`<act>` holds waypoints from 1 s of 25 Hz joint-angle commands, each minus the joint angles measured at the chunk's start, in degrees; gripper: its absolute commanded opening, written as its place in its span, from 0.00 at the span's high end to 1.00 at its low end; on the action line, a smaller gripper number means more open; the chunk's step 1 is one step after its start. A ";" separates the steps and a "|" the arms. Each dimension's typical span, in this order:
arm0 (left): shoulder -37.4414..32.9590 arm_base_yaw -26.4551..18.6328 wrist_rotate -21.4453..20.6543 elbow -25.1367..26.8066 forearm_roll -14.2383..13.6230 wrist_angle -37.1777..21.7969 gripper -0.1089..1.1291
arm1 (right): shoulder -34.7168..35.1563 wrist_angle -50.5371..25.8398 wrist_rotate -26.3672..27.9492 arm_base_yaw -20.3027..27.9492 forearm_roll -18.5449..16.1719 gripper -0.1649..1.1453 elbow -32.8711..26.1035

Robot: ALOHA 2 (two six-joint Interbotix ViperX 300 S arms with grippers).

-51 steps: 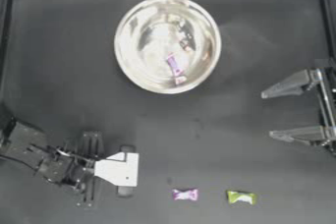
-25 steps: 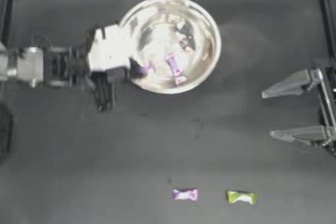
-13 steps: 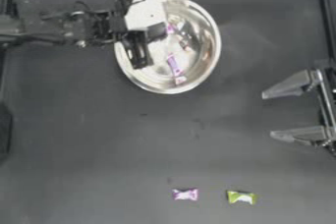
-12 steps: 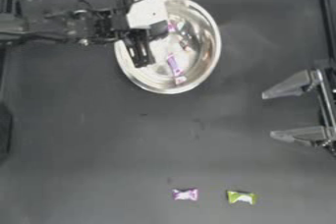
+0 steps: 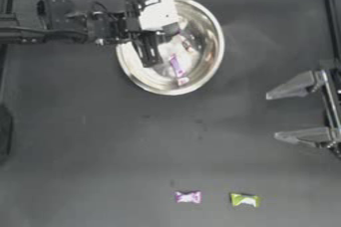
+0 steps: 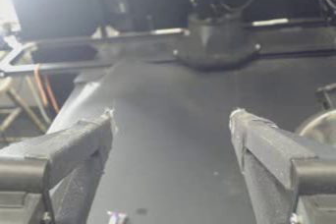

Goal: Put candies in bowl

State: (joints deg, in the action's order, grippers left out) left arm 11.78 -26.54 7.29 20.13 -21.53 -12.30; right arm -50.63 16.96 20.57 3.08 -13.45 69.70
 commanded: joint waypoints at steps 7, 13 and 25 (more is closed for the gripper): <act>-6.50 0.09 -0.09 -0.62 -0.09 0.62 0.18 | 0.09 0.62 -0.18 0.70 0.09 0.12 -0.35; -17.40 3.60 -0.09 4.22 0.09 0.70 0.19 | -2.20 0.53 -0.18 1.49 0.18 0.12 0.35; -45.62 16.00 0.18 21.62 8.35 4.83 0.20 | -3.96 0.09 -0.18 1.76 0.09 0.12 0.44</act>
State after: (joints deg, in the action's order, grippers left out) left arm -29.36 -12.04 7.29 40.52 -13.97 -8.88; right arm -54.76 16.79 20.48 4.75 -13.36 71.19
